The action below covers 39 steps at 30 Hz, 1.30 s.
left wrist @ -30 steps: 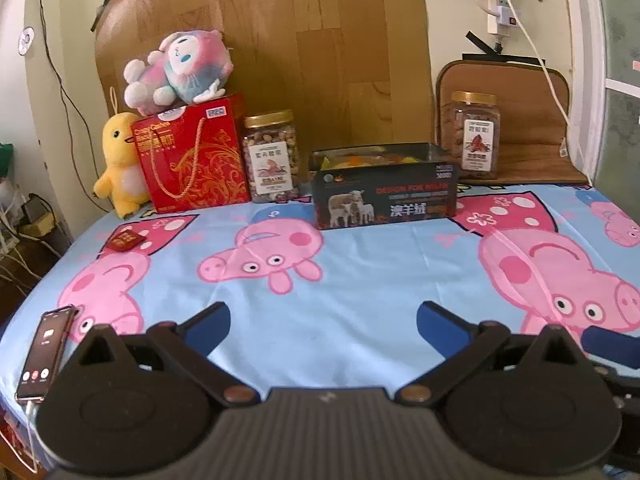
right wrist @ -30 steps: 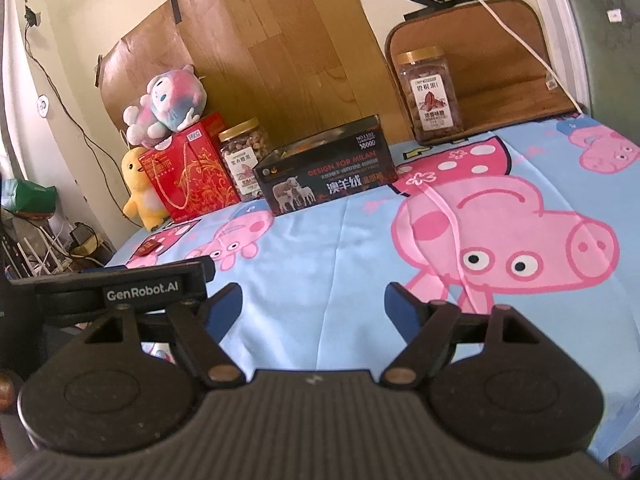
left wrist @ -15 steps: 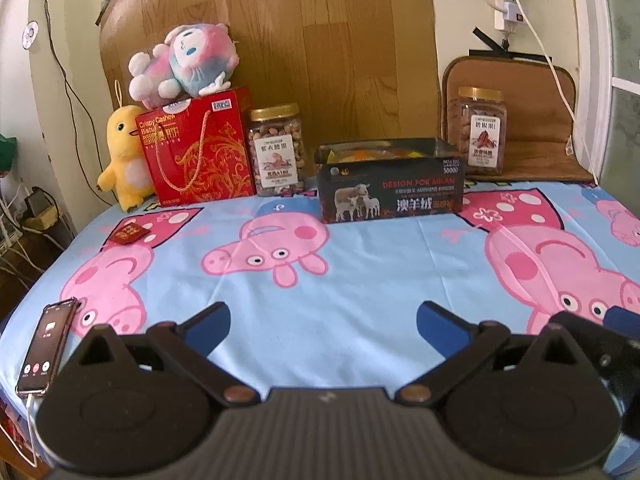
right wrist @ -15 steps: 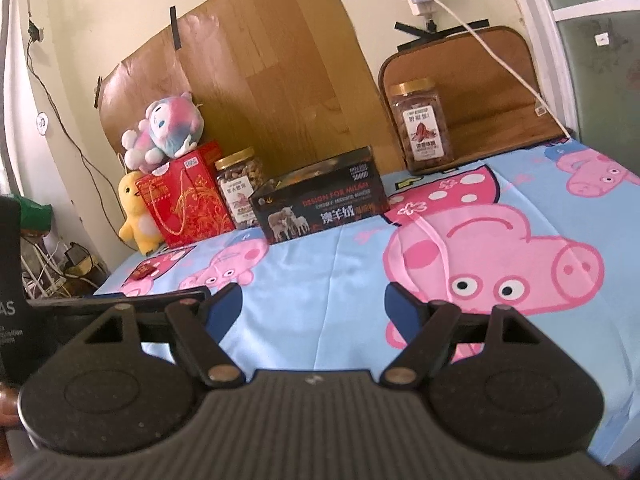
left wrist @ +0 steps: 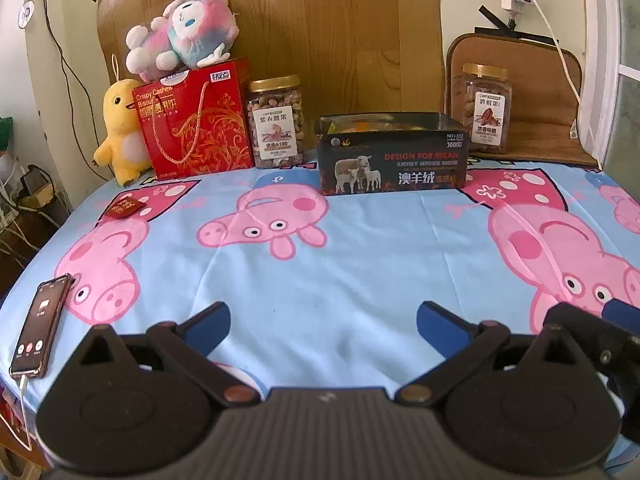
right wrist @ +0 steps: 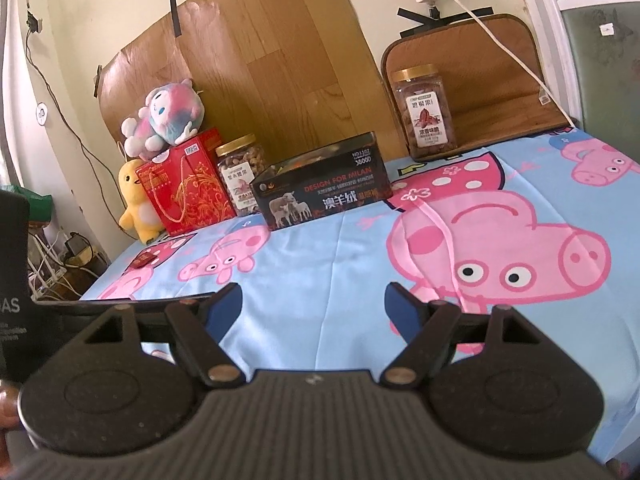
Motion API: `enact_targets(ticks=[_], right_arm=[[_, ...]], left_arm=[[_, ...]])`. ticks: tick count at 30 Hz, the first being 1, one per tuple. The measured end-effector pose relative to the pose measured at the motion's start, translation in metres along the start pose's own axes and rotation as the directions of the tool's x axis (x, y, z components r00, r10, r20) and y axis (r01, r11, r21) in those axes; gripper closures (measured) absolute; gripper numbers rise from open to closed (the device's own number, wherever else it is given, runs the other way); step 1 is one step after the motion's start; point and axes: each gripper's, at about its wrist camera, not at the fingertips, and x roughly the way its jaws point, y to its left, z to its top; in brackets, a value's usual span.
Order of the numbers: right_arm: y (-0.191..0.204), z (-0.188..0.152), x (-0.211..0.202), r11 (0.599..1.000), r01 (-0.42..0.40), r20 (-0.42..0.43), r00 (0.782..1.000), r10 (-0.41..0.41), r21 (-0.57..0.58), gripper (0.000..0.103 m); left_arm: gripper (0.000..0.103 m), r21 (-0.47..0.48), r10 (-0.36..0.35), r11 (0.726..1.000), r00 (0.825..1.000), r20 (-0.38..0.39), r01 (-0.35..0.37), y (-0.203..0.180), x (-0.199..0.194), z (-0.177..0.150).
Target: Organize snacks
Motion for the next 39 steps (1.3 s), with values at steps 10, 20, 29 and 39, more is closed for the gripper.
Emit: enact_targets(ticks=[10,20,29,39], right_arm=[[-0.0007,-0.0006,0.0035,1.000,0.000,-0.015,1.000,0.000,0.000,0.023],[-0.0007,-0.0009,0.0035,1.000,-0.001,-0.018,1.000,0.001,-0.001,0.023],[-0.0012,-0.0016,0.0046,1.000,0.001,-0.021,1.000,-0.001,-0.007,0.023],[-0.0011,-0.0013,0.0053,1.000,0.004,-0.020,1.000,-0.004,-0.011,0.023]], left_arm=[[0.000,-0.005,0.001,1.000,1.000,-0.016,-0.002,0.0015,0.0034,0.0001],[0.000,-0.007,0.001,1.000,1.000,-0.028,-0.002,0.0015,0.0058,-0.0005],[0.000,-0.014,-0.008,1.000,1.000,-0.025,0.008,0.0040,0.0048,-0.0002],[0.000,-0.018,-0.017,1.000,1.000,-0.024,0.016,0.0059,0.0044,-0.0001]])
